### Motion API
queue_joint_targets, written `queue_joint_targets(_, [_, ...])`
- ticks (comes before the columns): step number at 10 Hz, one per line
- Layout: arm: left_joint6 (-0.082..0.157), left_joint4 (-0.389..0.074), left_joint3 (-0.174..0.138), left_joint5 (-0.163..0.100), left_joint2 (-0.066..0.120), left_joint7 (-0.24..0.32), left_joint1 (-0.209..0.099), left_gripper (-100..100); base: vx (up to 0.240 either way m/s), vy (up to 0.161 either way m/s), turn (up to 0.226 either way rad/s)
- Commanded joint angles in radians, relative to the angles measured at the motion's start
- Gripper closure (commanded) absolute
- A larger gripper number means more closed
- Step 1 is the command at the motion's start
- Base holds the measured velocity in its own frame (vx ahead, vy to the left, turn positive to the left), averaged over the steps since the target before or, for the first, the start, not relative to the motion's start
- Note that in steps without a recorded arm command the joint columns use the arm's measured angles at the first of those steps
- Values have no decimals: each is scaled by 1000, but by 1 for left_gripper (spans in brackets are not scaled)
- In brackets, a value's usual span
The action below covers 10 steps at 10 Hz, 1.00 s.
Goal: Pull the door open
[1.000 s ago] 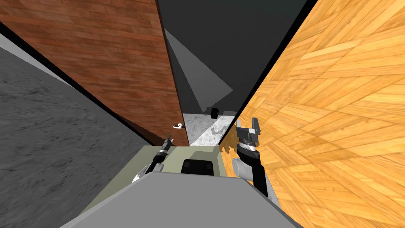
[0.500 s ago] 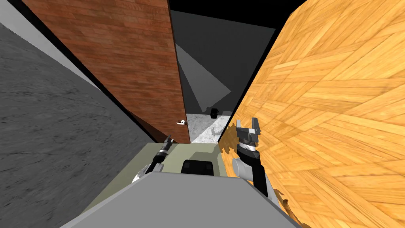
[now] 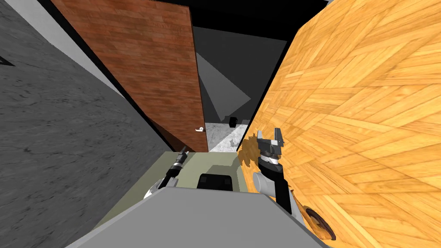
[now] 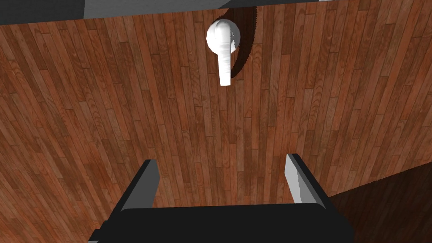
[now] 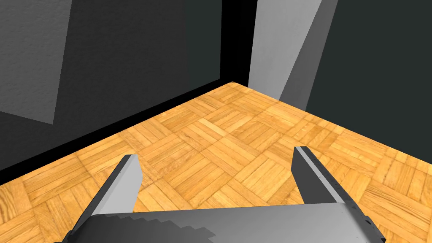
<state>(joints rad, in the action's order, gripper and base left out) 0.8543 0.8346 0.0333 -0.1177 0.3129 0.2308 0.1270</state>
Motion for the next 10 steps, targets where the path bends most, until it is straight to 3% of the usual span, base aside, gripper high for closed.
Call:
queue_joint_targets(1, [0,-2,-1,0,0,0,-1,-100,-210,25,-13])
queue_joint_targets(10, [2,-15,-10,-2,1,0,-9,-100,-199,19,-9])
